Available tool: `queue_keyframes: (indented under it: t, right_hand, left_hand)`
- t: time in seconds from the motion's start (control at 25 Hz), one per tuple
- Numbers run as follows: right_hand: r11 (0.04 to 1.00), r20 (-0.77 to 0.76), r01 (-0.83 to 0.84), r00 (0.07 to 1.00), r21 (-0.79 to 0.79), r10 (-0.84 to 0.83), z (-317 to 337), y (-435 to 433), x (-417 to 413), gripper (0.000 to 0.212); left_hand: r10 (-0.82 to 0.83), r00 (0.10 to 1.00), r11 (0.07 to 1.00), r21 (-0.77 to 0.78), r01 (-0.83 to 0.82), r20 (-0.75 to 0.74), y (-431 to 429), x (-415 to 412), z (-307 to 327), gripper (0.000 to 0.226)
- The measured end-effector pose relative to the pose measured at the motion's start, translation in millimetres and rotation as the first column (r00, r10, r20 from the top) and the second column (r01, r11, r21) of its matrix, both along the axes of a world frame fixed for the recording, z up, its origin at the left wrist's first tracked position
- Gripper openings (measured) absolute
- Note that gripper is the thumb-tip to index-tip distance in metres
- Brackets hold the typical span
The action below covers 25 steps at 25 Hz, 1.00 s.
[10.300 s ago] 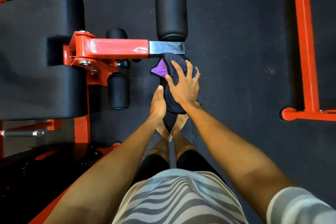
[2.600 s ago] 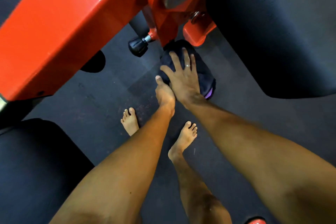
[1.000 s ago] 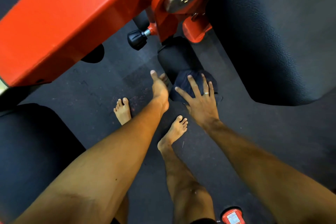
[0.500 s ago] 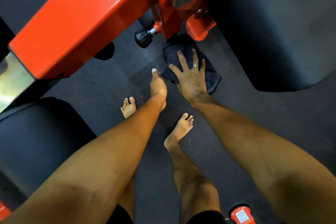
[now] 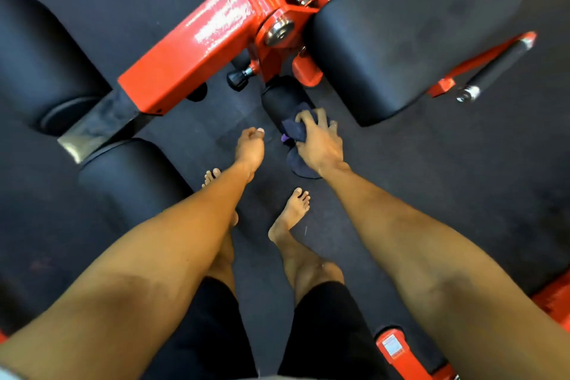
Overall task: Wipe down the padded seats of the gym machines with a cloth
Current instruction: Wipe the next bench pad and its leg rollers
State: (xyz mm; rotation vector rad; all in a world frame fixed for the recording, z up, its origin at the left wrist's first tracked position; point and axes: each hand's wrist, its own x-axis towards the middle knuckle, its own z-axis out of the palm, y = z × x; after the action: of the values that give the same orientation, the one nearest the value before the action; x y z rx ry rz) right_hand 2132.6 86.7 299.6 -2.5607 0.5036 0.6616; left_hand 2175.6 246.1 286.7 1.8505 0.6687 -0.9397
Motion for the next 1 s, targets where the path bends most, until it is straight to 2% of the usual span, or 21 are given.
queue_keyframes:
  t: [0.12,0.32,0.52,0.64,0.8,1.0]
  right_hand:
    - [0.999,0.008,-0.014,1.0,0.037,0.014,62,8,-17,0.054]
    - [0.995,0.018,-0.019,1.0,0.102,0.017,145,28,-28,0.065]
    - [0.994,0.065,-0.05,0.997,0.092,0.044,219,72,-37,0.068]
    - [0.994,0.123,-0.092,0.989,0.058,0.085,261,108,-43,0.067]
    - [0.984,0.173,-0.176,0.97,0.008,0.172,311,170,-44,0.064]
    - [0.951,0.248,-0.31,0.92,-0.006,0.302,352,262,-32,0.062]
  left_hand:
    - [-0.102,0.992,0.995,0.014,0.101,0.071,11,-6,68,0.048]
    - [-0.184,0.967,0.983,0.043,0.179,0.178,28,-22,150,0.047]
    - [-0.307,0.922,0.952,0.087,0.295,0.237,67,-53,214,0.047]
    - [-0.378,0.867,0.926,0.139,0.352,0.324,114,-55,255,0.047]
    - [-0.356,0.827,0.933,0.214,0.289,0.436,201,-52,304,0.044]
    - [-0.292,0.82,0.946,0.272,0.174,0.492,318,-68,355,0.046]
